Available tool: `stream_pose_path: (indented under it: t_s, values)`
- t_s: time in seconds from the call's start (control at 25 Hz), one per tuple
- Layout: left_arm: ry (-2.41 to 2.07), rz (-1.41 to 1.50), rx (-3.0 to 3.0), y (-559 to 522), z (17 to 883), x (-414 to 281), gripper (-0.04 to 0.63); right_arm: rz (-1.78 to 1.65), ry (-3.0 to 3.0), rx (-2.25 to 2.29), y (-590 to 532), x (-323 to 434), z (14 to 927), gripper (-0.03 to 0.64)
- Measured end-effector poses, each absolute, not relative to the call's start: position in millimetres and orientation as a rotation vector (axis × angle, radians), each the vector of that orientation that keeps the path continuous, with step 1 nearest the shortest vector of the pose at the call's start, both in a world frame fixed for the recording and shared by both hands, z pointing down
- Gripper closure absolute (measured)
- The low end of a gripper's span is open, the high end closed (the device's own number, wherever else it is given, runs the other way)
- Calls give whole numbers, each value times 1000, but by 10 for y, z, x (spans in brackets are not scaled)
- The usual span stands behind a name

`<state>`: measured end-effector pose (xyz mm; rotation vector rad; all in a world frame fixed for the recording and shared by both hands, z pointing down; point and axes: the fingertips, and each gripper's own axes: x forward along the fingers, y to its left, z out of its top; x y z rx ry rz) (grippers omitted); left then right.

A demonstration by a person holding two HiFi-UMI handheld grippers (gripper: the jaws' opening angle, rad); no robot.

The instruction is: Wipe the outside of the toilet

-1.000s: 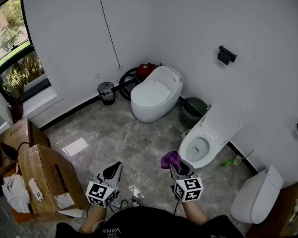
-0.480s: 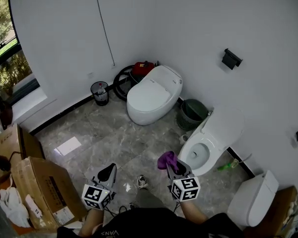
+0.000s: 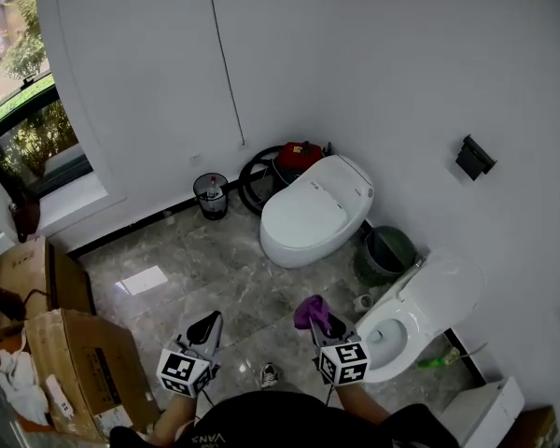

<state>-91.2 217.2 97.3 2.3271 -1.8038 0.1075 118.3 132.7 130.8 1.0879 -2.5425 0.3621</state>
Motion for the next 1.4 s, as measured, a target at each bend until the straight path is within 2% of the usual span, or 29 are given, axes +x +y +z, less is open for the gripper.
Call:
stream_pose_path:
  t_s: [0.4, 0.92, 1.4]
  values:
    - [-1814, 203, 2413, 1420, 927, -1379, 589, 317, -2538, 1002, 720, 646, 1412, 528]
    - [-1455, 204, 2586, 778, 1035, -2207, 589, 394, -2423, 1357, 478, -131, 1358, 528]
    - [-1366, 221, 2624, 373, 1152, -2210, 589, 406, -2331, 1485, 220, 155, 1314, 528]
